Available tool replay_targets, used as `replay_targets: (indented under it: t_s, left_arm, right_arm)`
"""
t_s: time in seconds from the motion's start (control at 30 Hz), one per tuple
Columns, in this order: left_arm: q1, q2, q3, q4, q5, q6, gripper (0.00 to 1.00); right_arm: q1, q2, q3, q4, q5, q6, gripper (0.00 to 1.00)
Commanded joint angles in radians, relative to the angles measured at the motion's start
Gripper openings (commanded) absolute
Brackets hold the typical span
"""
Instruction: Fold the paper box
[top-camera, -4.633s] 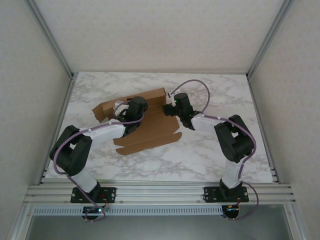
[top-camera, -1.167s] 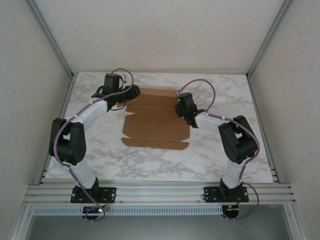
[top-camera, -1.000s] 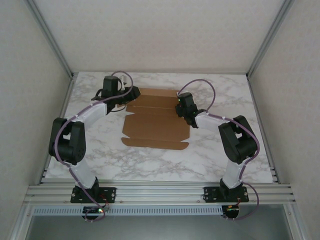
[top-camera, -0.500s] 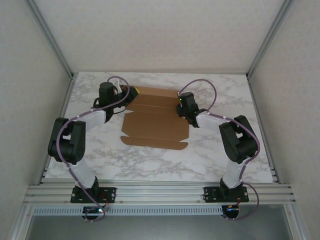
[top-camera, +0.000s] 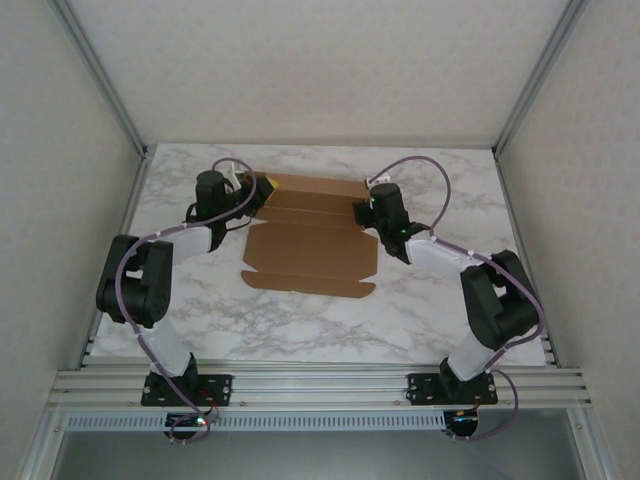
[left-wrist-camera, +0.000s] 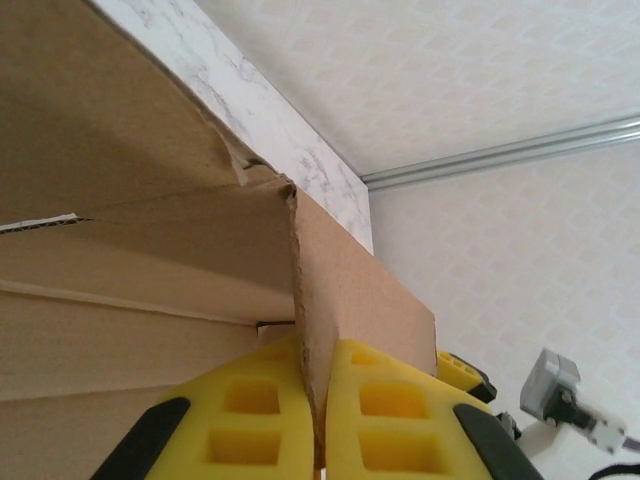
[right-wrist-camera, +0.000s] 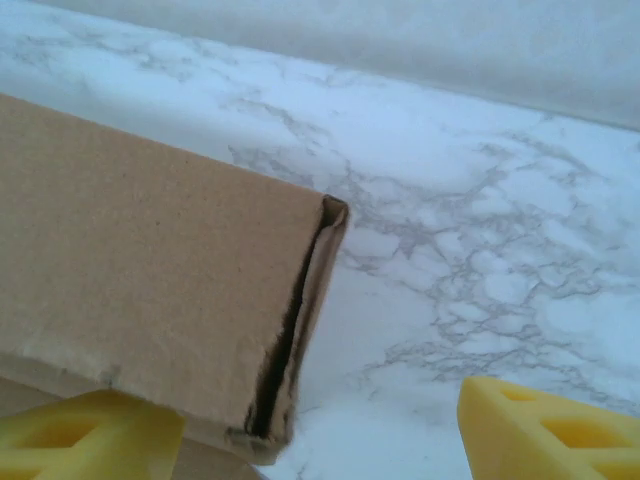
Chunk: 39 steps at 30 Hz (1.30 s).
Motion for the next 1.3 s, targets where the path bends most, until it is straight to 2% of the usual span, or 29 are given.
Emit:
replay_targets:
  t_s: [0.0,0.1,0.23,0.47,0.5,0.6,0.7,0.77,0.83,1.0,1.1,1.27]
  left_arm:
    - [0.005,0.016,-0.033,0.063,-0.022,-0.046,0.04]
    - [-0.002,0.013,-0.053,0.068,-0.035,-0.058,0.04]
    - [-0.017,0.01,-0.08,0.075,-0.064,-0.08,0.05]
    - [-0.041,-0.006,-0.098,0.078,-0.093,-0.102,0.05]
    - [-0.044,-0.007,-0.097,0.074,-0.096,-0.103,0.05]
    - [-0.056,-0.008,-0.099,0.074,-0.095,-0.108,0.08]
    - [-0.055,-0.017,-0.095,0.051,-0.084,-0.096,0.17]
    - [-0.044,-0.038,-0.083,-0.015,-0.091,-0.055,0.32]
    - [-0.033,-0.075,-0.074,-0.083,-0.107,-0.01,0.41]
    - [-0.022,-0.163,-0.029,-0.281,-0.158,0.143,0.52]
    - [-0.021,-0.23,-0.044,-0.386,-0.225,0.221,0.51]
    - [-0.007,-0.323,-0.107,-0.434,-0.326,0.274,0.49]
  right_arm:
    - [-0.005,-0.025,-0.058,0.095,0.002,-0.037,0.71]
    - [-0.007,0.013,-0.025,0.051,-0.007,-0.068,0.68]
    - [-0.007,0.061,0.011,0.004,-0.036,-0.071,0.55]
    - [-0.01,0.183,0.136,-0.11,-0.009,-0.058,0.49]
    - [-0.01,0.194,0.149,-0.118,-0.007,-0.058,0.47]
    - [-0.01,0.225,0.167,-0.114,0.004,-0.051,0.29]
    - [-0.015,0.244,0.176,-0.109,0.004,-0.048,0.17]
    - [-0.02,0.244,0.177,-0.109,-0.002,-0.045,0.1]
    - [-0.034,0.24,0.173,-0.11,-0.011,-0.033,0.04]
    - [-0.052,0.23,0.17,-0.116,-0.029,-0.005,0.03]
    - [-0.051,0.227,0.162,-0.109,-0.033,-0.004,0.03]
    - [-0.056,0.232,0.156,-0.108,-0.038,-0.002,0.03]
